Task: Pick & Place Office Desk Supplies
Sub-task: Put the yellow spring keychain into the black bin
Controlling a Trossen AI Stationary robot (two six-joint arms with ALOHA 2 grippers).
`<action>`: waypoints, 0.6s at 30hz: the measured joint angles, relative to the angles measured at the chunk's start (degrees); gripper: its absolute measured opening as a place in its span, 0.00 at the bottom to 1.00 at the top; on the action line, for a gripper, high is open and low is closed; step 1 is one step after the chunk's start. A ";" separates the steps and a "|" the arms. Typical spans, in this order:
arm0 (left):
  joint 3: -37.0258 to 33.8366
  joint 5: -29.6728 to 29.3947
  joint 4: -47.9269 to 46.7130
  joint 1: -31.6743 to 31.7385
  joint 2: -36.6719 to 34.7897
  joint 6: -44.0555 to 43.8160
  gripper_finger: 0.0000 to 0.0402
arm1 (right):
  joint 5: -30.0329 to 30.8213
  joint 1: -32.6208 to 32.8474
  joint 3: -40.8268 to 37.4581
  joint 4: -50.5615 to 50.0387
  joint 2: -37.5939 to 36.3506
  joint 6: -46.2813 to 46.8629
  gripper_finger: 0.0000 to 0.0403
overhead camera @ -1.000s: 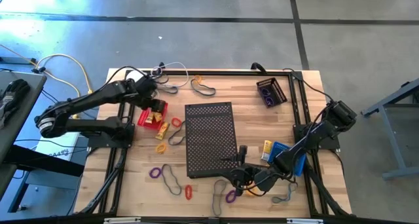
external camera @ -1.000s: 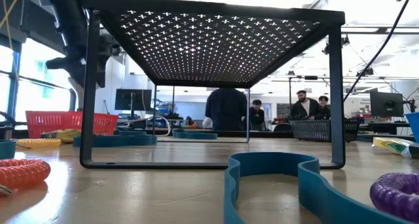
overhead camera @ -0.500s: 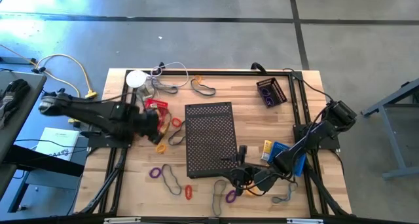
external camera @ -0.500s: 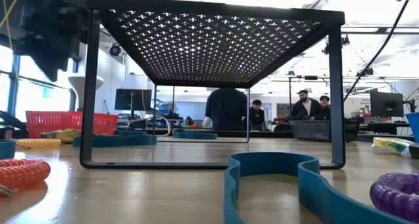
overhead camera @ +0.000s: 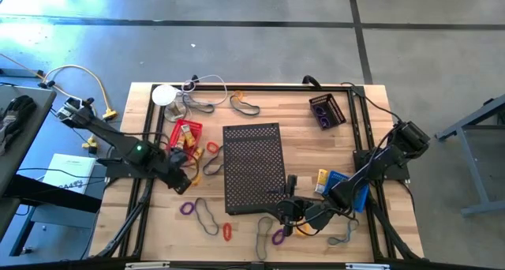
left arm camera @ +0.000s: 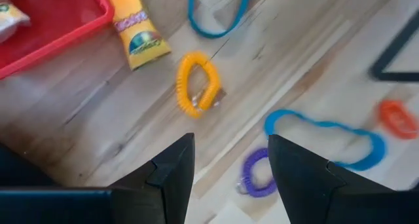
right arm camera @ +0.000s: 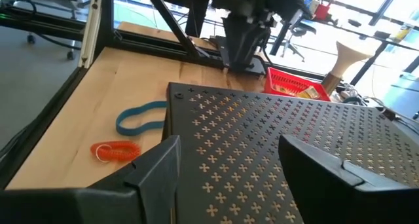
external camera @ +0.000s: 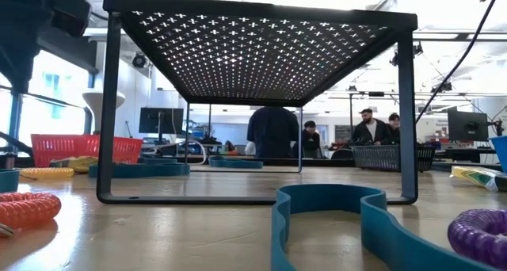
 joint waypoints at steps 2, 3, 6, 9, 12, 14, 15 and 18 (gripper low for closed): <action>0.00 -0.02 0.06 -0.98 2.45 0.66 0.46 | -0.05 0.00 0.00 -0.01 0.00 0.01 0.61; 0.00 0.02 0.10 -1.44 3.92 1.40 0.46 | -0.07 0.00 0.00 -0.01 0.00 -0.01 0.61; 0.00 -0.02 0.63 -2.65 8.86 2.05 0.46 | -0.09 0.00 0.00 -0.07 0.00 -0.01 0.61; 0.00 0.42 0.50 -2.79 13.46 -1.85 0.46 | -0.09 0.00 0.00 -0.08 0.00 -0.01 0.61; 0.00 -0.09 0.48 -0.68 16.81 -7.72 0.46 | -0.09 0.00 0.00 -0.20 0.00 -0.04 0.61; 0.00 -0.29 0.43 0.63 18.24 -8.65 0.46 | -0.09 0.00 0.00 -0.31 0.00 -0.12 0.61; 0.00 -0.24 0.49 1.14 18.82 -9.01 0.46 | -0.09 0.00 0.00 -0.30 0.00 -0.12 0.61; 0.00 0.24 0.91 2.48 20.69 -13.17 0.46 | -0.09 0.00 -0.02 -0.34 0.00 -0.14 0.61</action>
